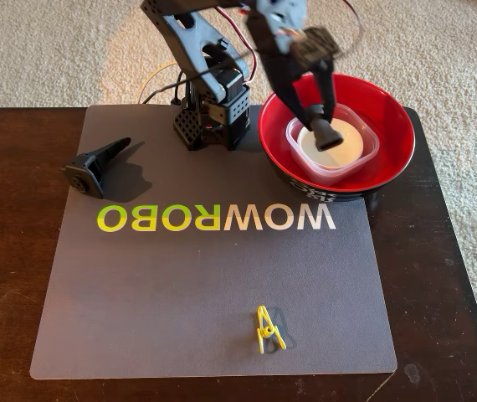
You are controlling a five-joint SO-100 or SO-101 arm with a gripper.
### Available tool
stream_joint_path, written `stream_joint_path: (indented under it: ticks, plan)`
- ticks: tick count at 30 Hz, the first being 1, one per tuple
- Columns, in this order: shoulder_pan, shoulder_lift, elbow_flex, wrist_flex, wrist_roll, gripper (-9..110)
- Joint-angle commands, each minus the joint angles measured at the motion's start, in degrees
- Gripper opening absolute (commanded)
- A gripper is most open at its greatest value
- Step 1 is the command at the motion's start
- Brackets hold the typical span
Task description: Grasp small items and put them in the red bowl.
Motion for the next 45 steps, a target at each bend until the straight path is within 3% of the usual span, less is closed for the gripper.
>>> stream_joint_path:
  ticks: [1, 5, 10, 16, 20, 26, 31, 38, 45]
  plan:
    - [-7.6, -4.2, 0.4, -0.4, -2.2, 0]
    - [-13.1, -9.3, 0.5, -1.4, -4.4, 0]
    - [-15.3, -10.4, 1.4, -1.5, -4.7, 33]
    - [-12.1, -7.4, 1.5, -1.2, -4.7, 48]
    - [-6.1, -4.7, 0.5, -2.7, -6.3, 48]
    - [19.0, -7.5, -9.3, -5.0, -8.0, 47]
    - [37.2, -11.3, -11.1, -8.3, -2.0, 47]
    - [51.4, -27.4, -13.7, -20.7, 13.9, 45]
    - [56.7, -55.0, -32.5, -20.7, 36.4, 44]
